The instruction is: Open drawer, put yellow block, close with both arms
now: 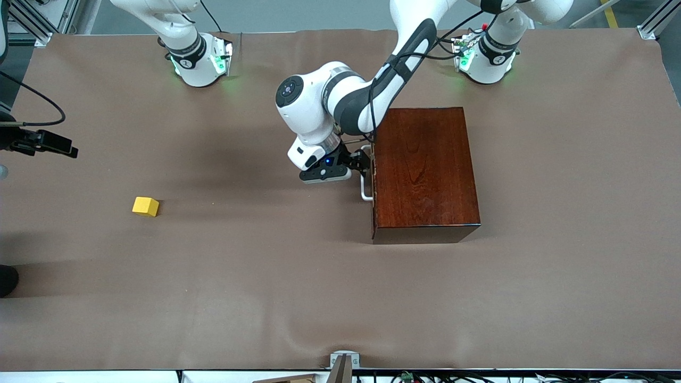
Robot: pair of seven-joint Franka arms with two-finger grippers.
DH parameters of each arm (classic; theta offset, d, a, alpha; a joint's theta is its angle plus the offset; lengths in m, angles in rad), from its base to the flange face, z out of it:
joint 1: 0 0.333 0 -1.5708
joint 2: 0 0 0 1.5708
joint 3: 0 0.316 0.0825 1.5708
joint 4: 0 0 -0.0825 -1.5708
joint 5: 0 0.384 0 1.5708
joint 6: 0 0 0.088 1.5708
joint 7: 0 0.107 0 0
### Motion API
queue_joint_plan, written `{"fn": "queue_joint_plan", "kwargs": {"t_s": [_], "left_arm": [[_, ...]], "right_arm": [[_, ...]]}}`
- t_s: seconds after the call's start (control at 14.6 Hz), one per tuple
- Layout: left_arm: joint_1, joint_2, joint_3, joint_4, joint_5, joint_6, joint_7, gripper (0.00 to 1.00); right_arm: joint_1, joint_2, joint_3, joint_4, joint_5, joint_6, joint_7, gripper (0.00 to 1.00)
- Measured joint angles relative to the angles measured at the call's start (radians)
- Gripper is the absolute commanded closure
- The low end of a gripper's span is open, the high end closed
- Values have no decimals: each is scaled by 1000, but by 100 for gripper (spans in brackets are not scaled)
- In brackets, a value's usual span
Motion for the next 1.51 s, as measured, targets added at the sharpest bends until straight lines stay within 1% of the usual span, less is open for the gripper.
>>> {"fn": "queue_joint_plan", "kwargs": {"t_s": [0.34,0.69,1.03,1.51], "left_arm": [[-1,27,-1,-4,4,0,0,0],[-6,51,-2,-4,4,13,-2,0],[-9,51,-3,0,-9,71,-65,0],[-21,51,-13,5,-27,177,-164,0]], "right_arm": [[-2,10,0,0,0,-16,0,0],[-4,56,-1,0,-1,-7,0,0],[-12,100,-2,2,-1,11,0,0],[-20,164,-4,3,-1,74,0,0]]}}
